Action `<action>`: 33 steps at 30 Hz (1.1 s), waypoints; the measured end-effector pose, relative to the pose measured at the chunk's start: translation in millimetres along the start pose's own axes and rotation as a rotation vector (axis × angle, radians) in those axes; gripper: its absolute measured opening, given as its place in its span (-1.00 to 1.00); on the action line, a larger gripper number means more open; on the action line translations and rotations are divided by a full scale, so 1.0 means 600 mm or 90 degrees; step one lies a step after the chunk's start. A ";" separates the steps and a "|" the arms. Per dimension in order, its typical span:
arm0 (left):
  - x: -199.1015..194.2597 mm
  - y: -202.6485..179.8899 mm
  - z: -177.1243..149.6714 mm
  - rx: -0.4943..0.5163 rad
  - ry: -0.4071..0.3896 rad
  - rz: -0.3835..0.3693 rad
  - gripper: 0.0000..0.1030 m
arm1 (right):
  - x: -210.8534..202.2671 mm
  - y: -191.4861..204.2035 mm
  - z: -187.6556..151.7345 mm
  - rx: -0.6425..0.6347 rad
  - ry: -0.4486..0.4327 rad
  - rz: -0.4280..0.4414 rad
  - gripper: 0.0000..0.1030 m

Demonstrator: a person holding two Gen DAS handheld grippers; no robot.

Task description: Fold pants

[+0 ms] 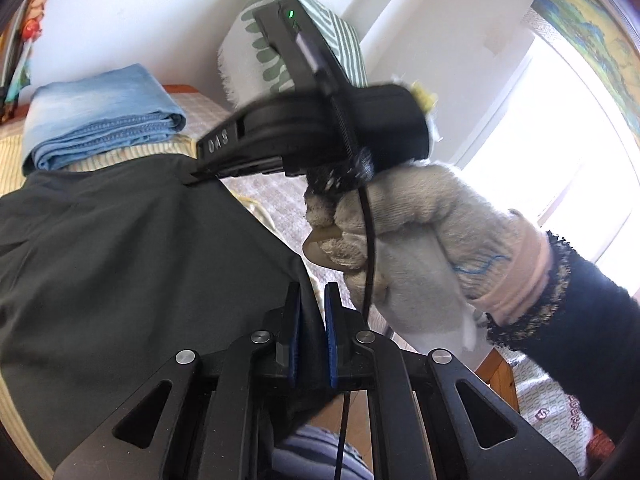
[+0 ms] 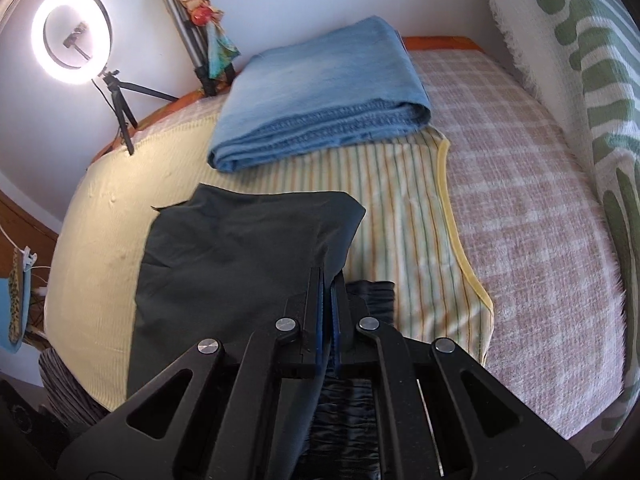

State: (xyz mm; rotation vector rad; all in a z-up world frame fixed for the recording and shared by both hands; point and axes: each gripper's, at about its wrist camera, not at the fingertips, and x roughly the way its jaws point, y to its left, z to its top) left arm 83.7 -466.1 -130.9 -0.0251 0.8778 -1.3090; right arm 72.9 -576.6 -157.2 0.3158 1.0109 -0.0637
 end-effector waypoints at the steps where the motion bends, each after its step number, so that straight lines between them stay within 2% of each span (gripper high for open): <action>1: -0.006 -0.003 -0.001 -0.002 0.005 -0.003 -0.75 | 0.005 -0.003 -0.001 0.002 0.001 -0.001 -0.93; 3: -0.023 -0.008 -0.002 0.005 0.006 0.004 -0.72 | 0.013 -0.006 -0.003 0.003 0.000 -0.005 -0.93; 6: -0.066 -0.005 -0.010 0.014 -0.001 0.027 -0.46 | 0.023 -0.007 -0.006 -0.005 0.000 -0.014 -0.93; 8: -0.093 -0.001 -0.030 0.011 -0.009 0.039 -0.46 | 0.029 -0.010 -0.007 -0.003 0.008 -0.015 -0.93; 10: -0.136 0.014 -0.057 -0.004 -0.021 0.075 -0.46 | 0.025 -0.008 -0.008 -0.009 0.006 -0.031 -0.91; 14: -0.190 0.080 -0.101 -0.070 -0.032 0.128 -0.46 | -0.001 -0.008 -0.002 -0.013 -0.009 -0.065 -0.56; 16: -0.205 0.107 -0.126 -0.104 -0.028 0.147 -0.46 | -0.019 0.002 0.003 -0.026 -0.025 -0.077 -0.50; 20: -0.202 0.154 -0.164 -0.182 -0.014 0.152 -0.46 | -0.064 0.058 -0.010 -0.092 -0.047 -0.038 -0.49; 24: -0.209 0.164 -0.190 -0.225 -0.019 0.134 -0.46 | -0.082 0.104 -0.067 -0.152 -0.020 -0.003 -0.49; 26: -0.202 0.162 -0.195 -0.231 -0.016 0.122 -0.46 | -0.078 0.110 -0.096 -0.169 0.001 -0.005 -0.49; 30: -0.192 0.142 -0.211 -0.208 -0.008 0.103 -0.52 | -0.048 0.094 -0.134 -0.180 0.040 -0.060 -0.49; 33: -0.185 0.134 -0.212 -0.190 -0.019 0.106 -0.74 | -0.035 0.065 -0.136 -0.145 0.047 -0.057 -0.38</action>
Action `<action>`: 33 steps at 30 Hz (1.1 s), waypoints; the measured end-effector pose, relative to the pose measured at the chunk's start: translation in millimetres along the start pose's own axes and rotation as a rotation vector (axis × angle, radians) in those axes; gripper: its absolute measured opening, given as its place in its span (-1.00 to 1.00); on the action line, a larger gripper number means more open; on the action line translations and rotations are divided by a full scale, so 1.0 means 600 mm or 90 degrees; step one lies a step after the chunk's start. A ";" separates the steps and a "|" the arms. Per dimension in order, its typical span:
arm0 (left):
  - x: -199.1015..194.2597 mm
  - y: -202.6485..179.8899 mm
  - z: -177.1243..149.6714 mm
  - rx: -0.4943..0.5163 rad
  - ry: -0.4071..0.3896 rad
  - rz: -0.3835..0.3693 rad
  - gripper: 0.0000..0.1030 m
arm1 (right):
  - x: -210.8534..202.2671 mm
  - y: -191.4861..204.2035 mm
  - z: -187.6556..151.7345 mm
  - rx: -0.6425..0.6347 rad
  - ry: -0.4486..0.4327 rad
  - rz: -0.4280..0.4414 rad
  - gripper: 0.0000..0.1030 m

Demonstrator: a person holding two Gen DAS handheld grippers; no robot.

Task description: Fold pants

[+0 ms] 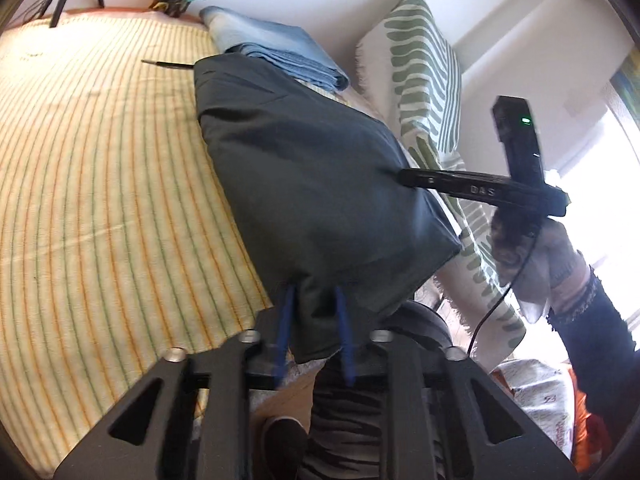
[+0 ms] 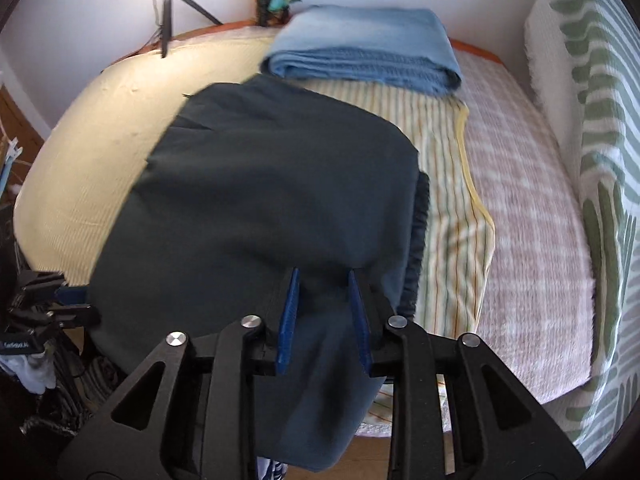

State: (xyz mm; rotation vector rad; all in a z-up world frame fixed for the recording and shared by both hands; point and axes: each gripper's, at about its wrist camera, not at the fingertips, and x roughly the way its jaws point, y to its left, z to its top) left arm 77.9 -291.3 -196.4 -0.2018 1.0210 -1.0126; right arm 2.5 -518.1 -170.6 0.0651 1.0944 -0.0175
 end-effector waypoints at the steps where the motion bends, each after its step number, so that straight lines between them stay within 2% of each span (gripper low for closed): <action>1: 0.001 0.000 0.000 0.002 -0.002 0.001 -0.74 | 0.002 -0.006 0.001 0.008 0.000 -0.002 -0.19; 2: 0.002 -0.001 -0.002 0.010 -0.003 0.008 -0.74 | 0.007 -0.012 0.002 0.013 0.002 -0.010 0.01; 4: 0.004 -0.004 -0.005 0.027 -0.003 0.017 -0.76 | 0.013 -0.017 0.006 0.013 0.013 -0.013 0.16; 6: 0.004 -0.003 -0.005 0.031 -0.001 0.021 -0.77 | 0.007 -0.020 0.016 0.025 0.016 -0.010 0.16; 9: 0.000 -0.001 -0.007 0.032 -0.003 0.022 -0.78 | -0.025 0.007 0.047 0.006 -0.027 -0.024 0.16; 13: 0.003 -0.013 -0.007 0.054 -0.004 0.032 -0.78 | -0.046 0.075 0.107 -0.046 -0.061 0.034 0.16; 17: 0.006 -0.018 -0.006 0.062 -0.005 0.038 -0.78 | -0.010 0.166 0.165 -0.111 -0.059 0.078 0.16; 21: 0.007 -0.020 -0.008 0.064 -0.010 0.035 -0.78 | 0.064 0.240 0.197 -0.153 -0.023 0.104 0.16; 24: 0.009 -0.026 -0.013 0.086 -0.010 0.046 -0.78 | 0.113 0.265 0.207 -0.149 0.008 0.108 0.16; 26: 0.010 -0.031 -0.015 0.099 -0.010 0.051 -0.78 | 0.138 0.275 0.207 -0.150 0.025 0.098 0.01; 27: 0.011 -0.031 -0.015 0.097 -0.010 0.053 -0.78 | 0.147 0.276 0.208 -0.146 0.030 0.095 0.00; 31: 0.014 -0.036 -0.020 0.106 -0.009 0.058 -0.78 | 0.171 0.266 0.209 -0.120 0.040 0.091 0.00; 33: 0.012 -0.037 -0.020 0.108 -0.006 0.057 -0.78 | 0.163 0.254 0.209 -0.097 0.031 0.109 0.00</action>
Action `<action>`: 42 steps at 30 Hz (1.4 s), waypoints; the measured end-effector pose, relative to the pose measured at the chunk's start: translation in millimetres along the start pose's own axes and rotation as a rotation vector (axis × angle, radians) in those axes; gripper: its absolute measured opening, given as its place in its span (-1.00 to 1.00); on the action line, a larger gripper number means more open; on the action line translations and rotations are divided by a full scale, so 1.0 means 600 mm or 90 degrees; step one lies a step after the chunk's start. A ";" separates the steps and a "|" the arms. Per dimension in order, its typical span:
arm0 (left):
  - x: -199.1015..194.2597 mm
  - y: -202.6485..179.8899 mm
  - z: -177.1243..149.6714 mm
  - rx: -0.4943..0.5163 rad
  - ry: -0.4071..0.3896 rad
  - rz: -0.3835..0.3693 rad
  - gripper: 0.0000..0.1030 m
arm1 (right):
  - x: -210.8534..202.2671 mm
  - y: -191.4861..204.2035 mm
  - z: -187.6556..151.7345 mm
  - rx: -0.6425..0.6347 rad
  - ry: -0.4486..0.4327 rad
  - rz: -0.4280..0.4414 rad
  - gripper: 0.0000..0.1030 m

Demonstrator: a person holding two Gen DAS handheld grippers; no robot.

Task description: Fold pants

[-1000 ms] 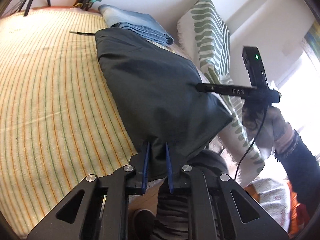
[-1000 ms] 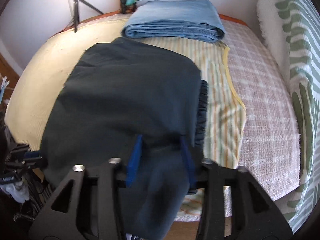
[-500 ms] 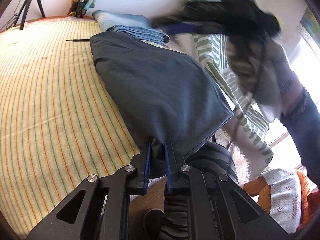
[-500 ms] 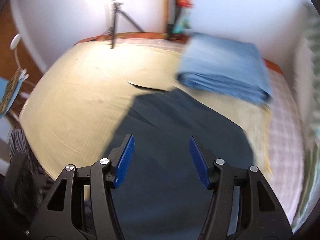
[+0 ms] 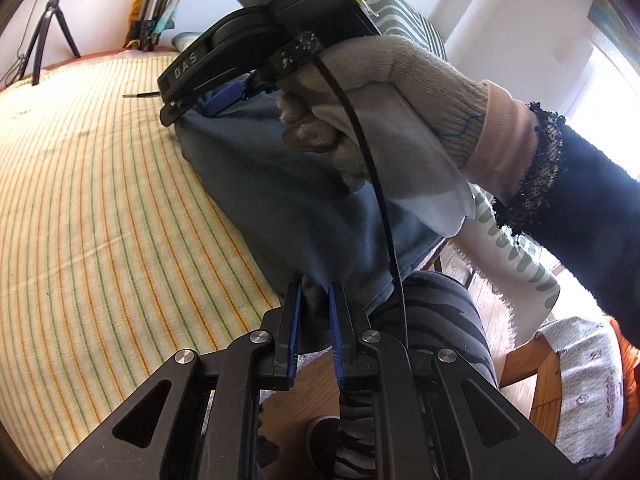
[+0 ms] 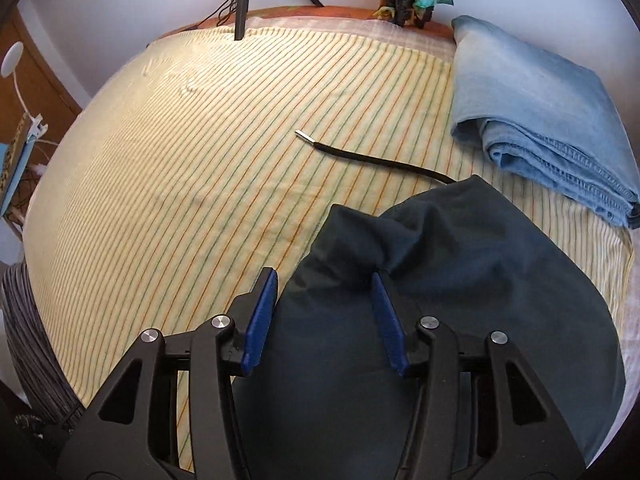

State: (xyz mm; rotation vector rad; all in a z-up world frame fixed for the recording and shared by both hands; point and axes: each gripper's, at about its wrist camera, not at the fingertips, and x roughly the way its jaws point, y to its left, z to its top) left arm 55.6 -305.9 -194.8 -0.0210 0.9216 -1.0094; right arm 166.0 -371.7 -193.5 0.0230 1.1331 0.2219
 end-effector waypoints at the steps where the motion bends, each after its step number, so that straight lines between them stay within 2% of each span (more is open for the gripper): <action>1: -0.001 0.001 0.001 -0.004 0.003 -0.003 -0.78 | -0.011 -0.007 0.000 0.017 -0.010 0.012 0.00; 5: -0.018 0.019 0.012 -0.040 0.019 -0.031 -0.68 | -0.082 -0.039 -0.015 0.052 -0.054 0.032 0.03; 6: -0.024 0.023 0.016 -0.044 0.018 -0.033 -0.53 | -0.108 -0.052 -0.024 0.063 -0.068 0.043 0.05; 7: -0.032 0.028 0.021 -0.050 0.015 -0.033 -0.29 | -0.128 -0.063 -0.031 0.071 -0.078 0.050 0.19; 8: -0.043 0.036 0.027 -0.059 0.008 -0.031 -0.18 | -0.153 -0.076 -0.041 0.080 -0.091 0.051 0.32; 11: -0.066 0.062 0.048 -0.086 -0.008 -0.035 -0.15 | -0.225 -0.135 -0.087 0.117 -0.132 0.043 0.57; 13: -0.073 0.082 0.065 -0.103 -0.014 -0.038 -0.15 | -0.254 -0.178 -0.114 0.151 -0.142 0.047 0.66; 17: -0.057 0.118 0.095 -0.130 0.007 -0.038 -0.14 | -0.286 -0.272 -0.180 0.236 -0.139 0.058 0.73; 21: -0.031 0.131 0.116 -0.146 0.023 -0.037 -0.13 | -0.278 -0.335 -0.230 0.310 -0.136 0.102 0.73; 25: -0.003 0.136 0.128 -0.170 0.042 -0.055 -0.12 | -0.257 -0.352 -0.256 0.327 -0.135 0.151 0.73; 32: 0.027 0.140 0.138 -0.197 0.051 -0.053 -0.10 | -0.198 -0.350 -0.259 0.330 -0.111 0.195 0.73; 39: 0.053 0.143 0.148 -0.198 0.056 -0.040 -0.10 | -0.146 -0.358 -0.257 0.327 -0.090 0.226 0.73; 42: 0.066 0.145 0.150 -0.200 0.058 -0.039 -0.10 | -0.141 -0.359 -0.259 0.325 -0.109 0.247 0.77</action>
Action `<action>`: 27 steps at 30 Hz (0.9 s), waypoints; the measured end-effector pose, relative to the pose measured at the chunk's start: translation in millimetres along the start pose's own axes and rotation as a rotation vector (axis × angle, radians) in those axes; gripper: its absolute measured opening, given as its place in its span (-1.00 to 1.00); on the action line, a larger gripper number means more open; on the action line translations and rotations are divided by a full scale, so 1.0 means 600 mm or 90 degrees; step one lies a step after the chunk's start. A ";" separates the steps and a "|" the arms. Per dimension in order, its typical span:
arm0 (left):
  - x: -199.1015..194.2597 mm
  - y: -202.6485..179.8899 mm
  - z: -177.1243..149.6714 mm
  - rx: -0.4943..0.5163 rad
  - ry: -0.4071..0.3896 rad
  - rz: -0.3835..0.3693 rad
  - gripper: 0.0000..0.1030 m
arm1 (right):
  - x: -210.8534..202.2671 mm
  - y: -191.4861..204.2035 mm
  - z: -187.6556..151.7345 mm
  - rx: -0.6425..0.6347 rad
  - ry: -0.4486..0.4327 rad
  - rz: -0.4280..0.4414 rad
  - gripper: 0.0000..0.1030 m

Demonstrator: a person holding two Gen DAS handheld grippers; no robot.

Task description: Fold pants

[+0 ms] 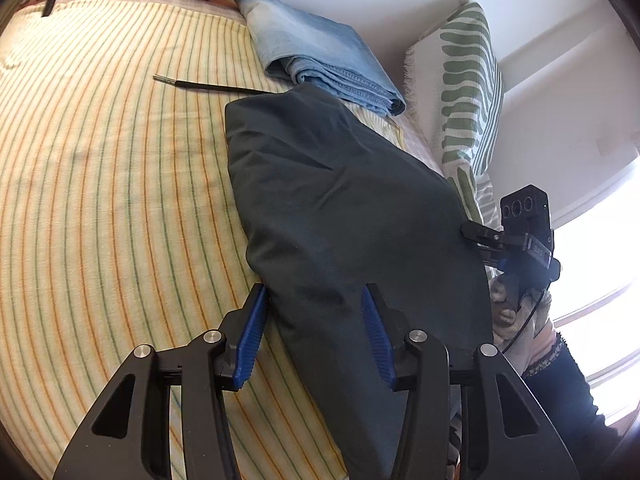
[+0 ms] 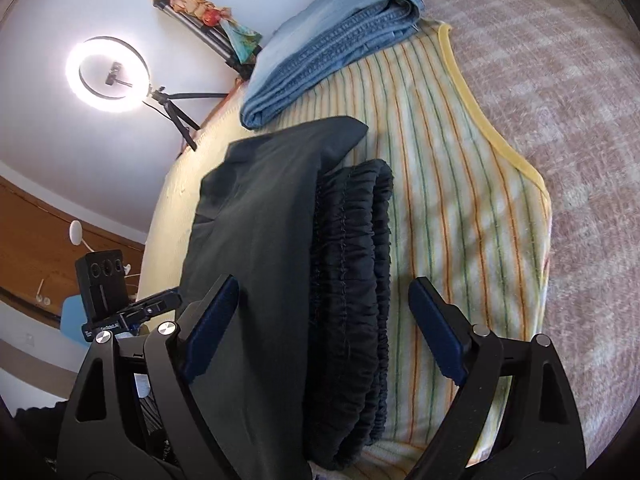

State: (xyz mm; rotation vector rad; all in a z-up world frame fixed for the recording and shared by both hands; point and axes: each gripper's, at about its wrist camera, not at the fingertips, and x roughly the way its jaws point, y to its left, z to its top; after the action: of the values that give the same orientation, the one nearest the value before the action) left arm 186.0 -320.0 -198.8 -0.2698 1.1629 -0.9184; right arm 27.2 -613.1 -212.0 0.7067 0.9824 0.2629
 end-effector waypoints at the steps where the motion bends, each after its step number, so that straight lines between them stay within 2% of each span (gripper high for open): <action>1: 0.003 0.000 0.001 -0.001 -0.001 -0.001 -0.10 | 0.000 -0.001 -0.001 0.002 -0.002 0.006 0.77; 3: 0.007 -0.001 0.003 0.000 -0.006 -0.002 -0.10 | 0.003 0.004 -0.004 -0.010 -0.004 0.011 0.73; 4: 0.008 -0.002 0.005 0.001 -0.008 -0.002 -0.10 | 0.005 0.009 -0.005 -0.020 0.003 0.015 0.54; 5: 0.008 -0.002 0.005 0.001 -0.009 -0.003 -0.10 | 0.006 0.017 -0.004 -0.033 0.006 0.003 0.43; 7: 0.009 -0.002 0.007 0.004 -0.011 -0.002 -0.11 | 0.006 0.027 -0.004 -0.053 0.008 -0.004 0.35; 11: 0.015 -0.005 0.010 0.012 -0.013 0.002 -0.12 | 0.015 0.019 -0.001 -0.041 0.019 0.003 0.37; 13: 0.017 -0.006 0.013 0.011 -0.016 0.005 -0.12 | 0.018 0.015 0.001 -0.024 0.011 0.026 0.52; 15: 0.019 -0.006 0.016 0.008 -0.019 0.006 -0.12 | 0.022 0.020 0.001 -0.027 0.005 0.018 0.56; 16: 0.021 -0.008 0.017 0.009 -0.020 0.007 -0.12 | 0.025 0.027 0.000 -0.039 0.005 0.006 0.57; 17: 0.023 -0.010 0.019 0.013 -0.021 0.011 -0.12 | 0.025 0.034 -0.002 -0.055 0.004 -0.013 0.43; 18: 0.023 -0.013 0.019 0.020 -0.022 0.017 -0.15 | 0.027 0.044 -0.004 -0.073 0.005 -0.030 0.30; 19: 0.025 -0.017 0.019 0.028 -0.023 0.023 -0.17 | 0.025 0.048 -0.005 -0.076 0.005 -0.029 0.10; 20: 0.025 -0.020 0.019 0.032 -0.025 0.024 -0.22 | 0.019 0.050 -0.005 -0.077 0.001 -0.026 -0.02; 22: 0.027 -0.024 0.019 0.042 -0.026 0.029 -0.51 | 0.014 0.054 -0.006 -0.085 -0.001 -0.024 -0.08; 25: 0.031 -0.022 0.019 0.040 -0.029 0.030 -0.51 | 0.016 0.050 -0.006 -0.084 -0.001 -0.023 -0.08; 27: 0.034 -0.022 0.019 0.044 -0.031 0.039 -0.55 | 0.019 0.038 -0.005 -0.054 -0.002 -0.014 -0.02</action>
State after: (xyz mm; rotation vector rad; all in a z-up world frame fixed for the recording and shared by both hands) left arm 191.8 -346.2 -199.6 -0.1991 1.0870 -0.8918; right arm 33.2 -588.8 -205.9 0.6183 0.9696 0.2830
